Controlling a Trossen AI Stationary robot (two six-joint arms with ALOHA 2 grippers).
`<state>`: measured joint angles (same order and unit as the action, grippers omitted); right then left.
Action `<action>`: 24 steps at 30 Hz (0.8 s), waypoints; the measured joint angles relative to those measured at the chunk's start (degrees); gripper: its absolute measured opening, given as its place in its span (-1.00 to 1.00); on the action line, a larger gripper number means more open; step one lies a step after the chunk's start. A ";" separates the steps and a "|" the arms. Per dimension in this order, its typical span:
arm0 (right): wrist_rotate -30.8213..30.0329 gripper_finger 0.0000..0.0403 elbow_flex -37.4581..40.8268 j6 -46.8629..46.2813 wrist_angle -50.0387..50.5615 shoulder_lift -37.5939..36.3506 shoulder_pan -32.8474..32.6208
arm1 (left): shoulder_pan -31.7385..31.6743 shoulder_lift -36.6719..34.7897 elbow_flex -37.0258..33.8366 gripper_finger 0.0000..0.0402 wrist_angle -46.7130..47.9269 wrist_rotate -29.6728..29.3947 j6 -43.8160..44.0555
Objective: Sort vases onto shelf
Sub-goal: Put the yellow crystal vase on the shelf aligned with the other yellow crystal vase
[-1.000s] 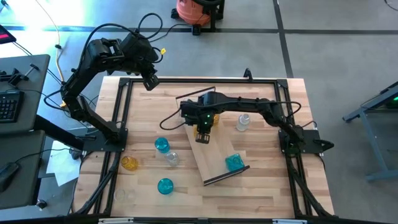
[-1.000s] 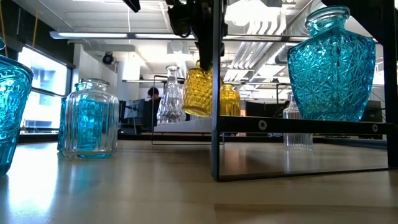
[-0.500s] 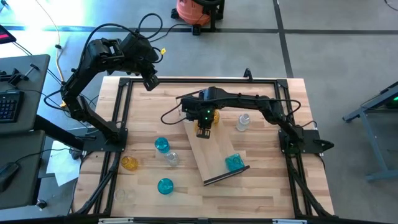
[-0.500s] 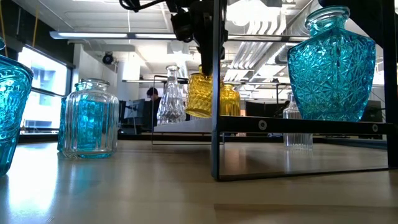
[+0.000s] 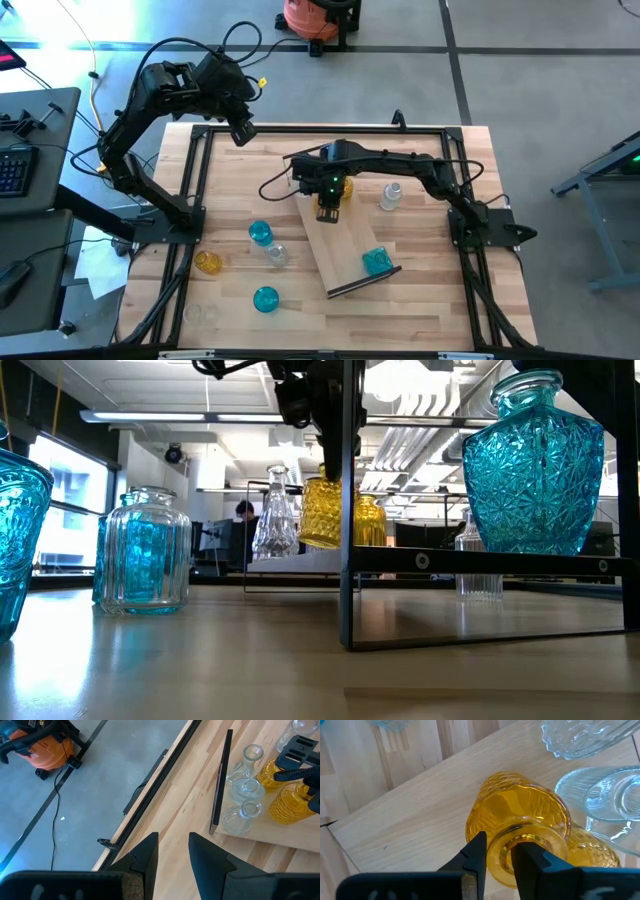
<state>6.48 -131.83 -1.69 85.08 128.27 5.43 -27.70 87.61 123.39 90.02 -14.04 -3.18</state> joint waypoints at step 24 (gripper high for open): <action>2.58 -0.69 0.00 1.35 -0.02 -0.09 -0.07 | -0.01 0.00 0.00 -0.49 0.00 0.00 0.00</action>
<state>9.06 -131.83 -0.34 85.06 128.18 5.37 -27.72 87.61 123.39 90.02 -14.04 -3.18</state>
